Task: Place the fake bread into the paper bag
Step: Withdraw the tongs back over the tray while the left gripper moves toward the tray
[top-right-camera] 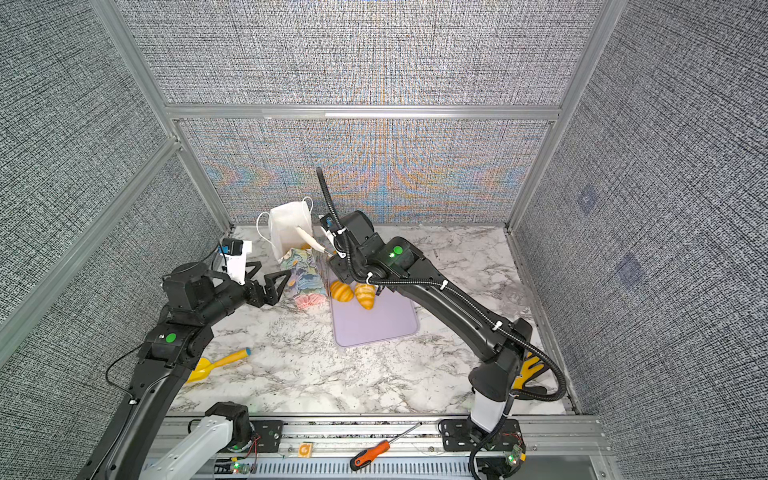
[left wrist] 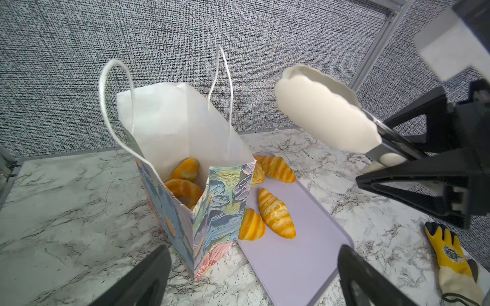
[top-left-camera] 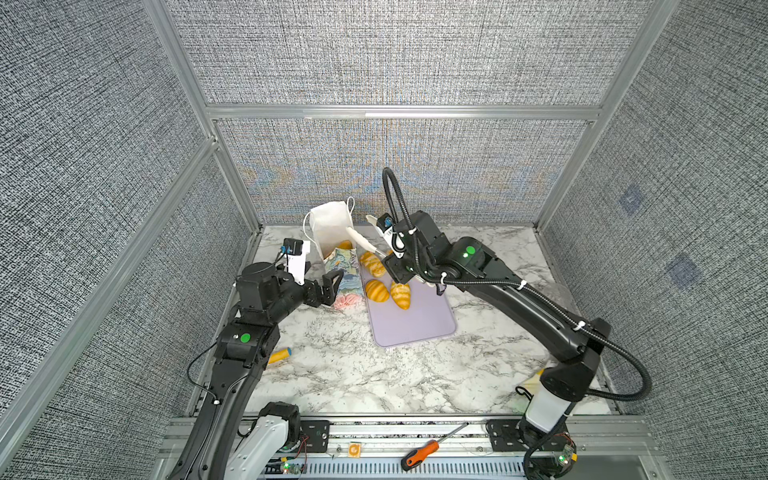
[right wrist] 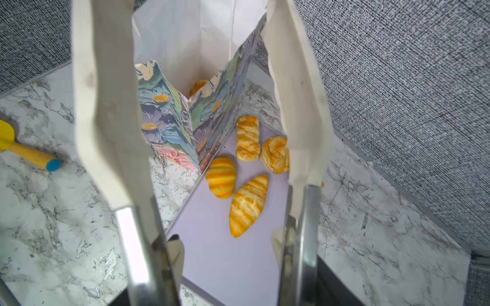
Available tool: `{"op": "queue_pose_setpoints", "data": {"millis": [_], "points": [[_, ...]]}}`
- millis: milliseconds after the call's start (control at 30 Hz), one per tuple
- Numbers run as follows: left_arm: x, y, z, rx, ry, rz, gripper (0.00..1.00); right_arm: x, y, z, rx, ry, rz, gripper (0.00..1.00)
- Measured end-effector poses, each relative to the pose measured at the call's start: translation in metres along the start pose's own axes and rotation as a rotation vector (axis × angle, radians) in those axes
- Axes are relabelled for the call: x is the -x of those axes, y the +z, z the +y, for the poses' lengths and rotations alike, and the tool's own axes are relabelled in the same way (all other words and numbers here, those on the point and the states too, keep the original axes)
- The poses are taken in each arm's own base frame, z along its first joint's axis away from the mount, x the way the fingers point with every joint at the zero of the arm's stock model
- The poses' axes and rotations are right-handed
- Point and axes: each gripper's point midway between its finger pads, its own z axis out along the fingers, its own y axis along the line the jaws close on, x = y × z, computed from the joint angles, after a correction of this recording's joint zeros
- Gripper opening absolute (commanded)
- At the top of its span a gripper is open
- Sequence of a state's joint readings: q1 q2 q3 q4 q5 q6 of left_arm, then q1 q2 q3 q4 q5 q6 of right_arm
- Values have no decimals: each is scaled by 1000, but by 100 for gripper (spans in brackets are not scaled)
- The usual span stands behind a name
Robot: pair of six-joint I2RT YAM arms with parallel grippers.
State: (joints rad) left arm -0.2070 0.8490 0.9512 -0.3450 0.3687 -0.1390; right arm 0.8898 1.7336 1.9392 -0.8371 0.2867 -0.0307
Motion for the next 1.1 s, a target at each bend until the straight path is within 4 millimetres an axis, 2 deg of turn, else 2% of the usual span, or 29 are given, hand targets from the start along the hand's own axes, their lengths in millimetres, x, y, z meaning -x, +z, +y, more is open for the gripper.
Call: {"op": "queue_pose_setpoints", "data": {"millis": [300, 633, 867, 1100], "points": [[-13, 15, -27, -73, 25, 46, 99, -40, -5, -18, -73, 25, 42, 66], [-30, 26, -41, -81, 46, 73, 99, -100, -3, -29, -128, 88, 146, 66], [-54, 35, -53, -97, 52, 127, 99, -151, 14, -27, -151, 130, 266, 66], [-65, 44, -57, -85, 54, 149, 99, -199, 40, -21, -158, 178, 407, 66]]}}
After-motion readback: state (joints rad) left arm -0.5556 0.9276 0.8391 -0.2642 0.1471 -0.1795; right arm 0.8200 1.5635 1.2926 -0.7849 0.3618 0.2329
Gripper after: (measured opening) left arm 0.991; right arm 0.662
